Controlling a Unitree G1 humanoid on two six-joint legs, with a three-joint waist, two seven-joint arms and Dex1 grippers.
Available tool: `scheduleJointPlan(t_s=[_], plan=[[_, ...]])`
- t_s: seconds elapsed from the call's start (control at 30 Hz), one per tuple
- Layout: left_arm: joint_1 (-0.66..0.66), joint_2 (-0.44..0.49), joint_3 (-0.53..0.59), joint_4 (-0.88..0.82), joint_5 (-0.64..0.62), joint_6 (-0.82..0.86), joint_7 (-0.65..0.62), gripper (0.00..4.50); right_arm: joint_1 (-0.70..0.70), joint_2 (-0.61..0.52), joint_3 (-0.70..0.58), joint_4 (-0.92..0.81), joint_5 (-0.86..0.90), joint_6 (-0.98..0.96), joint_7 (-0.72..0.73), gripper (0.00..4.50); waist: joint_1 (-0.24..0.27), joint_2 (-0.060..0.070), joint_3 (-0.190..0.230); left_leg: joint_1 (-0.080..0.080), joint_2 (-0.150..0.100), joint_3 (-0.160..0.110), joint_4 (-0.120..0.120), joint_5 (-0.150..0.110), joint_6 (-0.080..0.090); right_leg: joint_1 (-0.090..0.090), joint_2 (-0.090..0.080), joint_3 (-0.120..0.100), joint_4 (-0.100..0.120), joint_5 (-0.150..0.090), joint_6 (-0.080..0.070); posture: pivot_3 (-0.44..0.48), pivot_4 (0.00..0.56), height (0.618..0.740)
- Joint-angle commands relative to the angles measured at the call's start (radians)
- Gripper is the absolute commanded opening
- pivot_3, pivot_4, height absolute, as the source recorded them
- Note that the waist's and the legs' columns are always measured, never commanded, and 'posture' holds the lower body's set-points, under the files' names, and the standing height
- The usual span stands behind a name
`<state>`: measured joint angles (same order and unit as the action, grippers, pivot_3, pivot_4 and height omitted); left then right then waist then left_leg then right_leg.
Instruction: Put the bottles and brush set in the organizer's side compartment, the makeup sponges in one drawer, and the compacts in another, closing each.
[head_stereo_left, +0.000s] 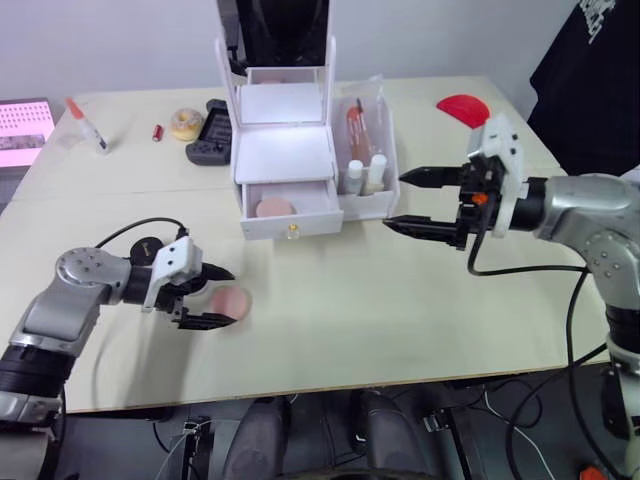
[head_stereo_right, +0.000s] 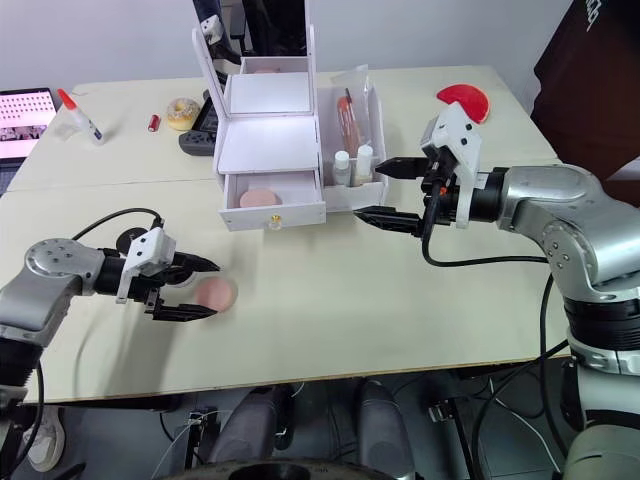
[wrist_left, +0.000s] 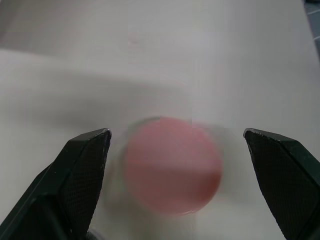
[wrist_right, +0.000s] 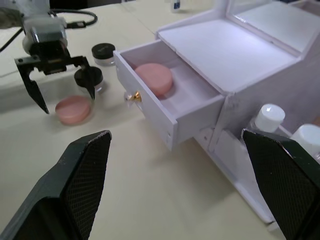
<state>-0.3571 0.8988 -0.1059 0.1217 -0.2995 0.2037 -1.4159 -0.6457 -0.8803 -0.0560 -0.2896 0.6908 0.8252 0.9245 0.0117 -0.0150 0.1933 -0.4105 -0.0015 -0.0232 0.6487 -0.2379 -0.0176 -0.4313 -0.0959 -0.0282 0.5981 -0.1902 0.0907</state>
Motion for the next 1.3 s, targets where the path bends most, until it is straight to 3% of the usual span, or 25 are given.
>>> scheduleJointPlan(t_s=[0.03,0.7,0.8,0.87,0.9,1.13,1.3], plan=[[-0.028,-0.002,-0.014,0.015,0.026,-0.036,-0.022,4.47,0.002,-0.009,-0.045,-0.039,0.016,0.009,-0.01,4.5,-0.001,0.0,0.0,0.0,0.0,0.0,0.0,0.0,0.0,0.0,0.0,0.0,0.0,0.0,0.0,0.0,0.15,0.737],[-0.042,-0.015,-0.065,0.07,0.103,-0.036,-0.02,4.47,-0.017,0.0,-0.052,-0.055,0.018,0.045,-0.06,4.5,-0.001,0.0,0.0,0.001,0.0,0.0,0.0,0.0,0.0,0.0,0.0,0.0,0.001,0.0,0.0,0.0,0.15,0.737],[-0.045,-0.011,-0.064,0.075,0.101,-0.03,-0.025,3.67,-0.018,0.0,-0.053,-0.06,0.018,0.048,-0.064,4.5,-0.002,0.0,0.0,0.001,0.0,0.0,0.0,0.0,0.0,0.0,0.0,0.0,0.001,0.0,0.0,0.0,0.15,0.737],[-0.045,-0.008,-0.062,0.075,0.098,-0.026,-0.031,2.76,-0.018,0.001,-0.054,-0.062,0.018,0.05,-0.067,4.5,-0.002,0.0,0.0,0.001,0.0,0.0,0.0,0.0,0.0,0.0,0.0,0.0,0.001,0.0,0.0,0.0,0.15,0.737],[-0.046,-0.006,-0.061,0.075,0.097,-0.025,-0.032,2.65,-0.019,0.001,-0.055,-0.063,0.018,0.051,-0.068,4.5,-0.002,0.0,0.0,0.001,0.0,0.0,0.0,0.0,0.0,0.0,0.0,0.0,0.001,0.0,0.0,0.0,0.15,0.737],[-0.045,0.01,-0.027,0.043,0.057,0.002,-0.048,2.66,-0.021,0.004,-0.055,-0.058,0.011,0.05,-0.071,4.5,-0.005,0.0,0.0,0.001,0.0,0.0,0.0,0.0,0.0,0.0,0.0,0.0,0.001,0.0,0.0,0.0,0.15,0.737],[-0.105,0.097,0.09,-0.151,-0.145,0.227,-0.112,2.66,-0.012,0.01,-0.058,-0.057,0.009,0.048,-0.081,4.5,-0.004,-0.001,0.001,0.0,0.0,-0.001,0.0,0.0,0.0,-0.001,0.0,0.0,0.001,0.0,0.0,0.0,0.15,0.737]])
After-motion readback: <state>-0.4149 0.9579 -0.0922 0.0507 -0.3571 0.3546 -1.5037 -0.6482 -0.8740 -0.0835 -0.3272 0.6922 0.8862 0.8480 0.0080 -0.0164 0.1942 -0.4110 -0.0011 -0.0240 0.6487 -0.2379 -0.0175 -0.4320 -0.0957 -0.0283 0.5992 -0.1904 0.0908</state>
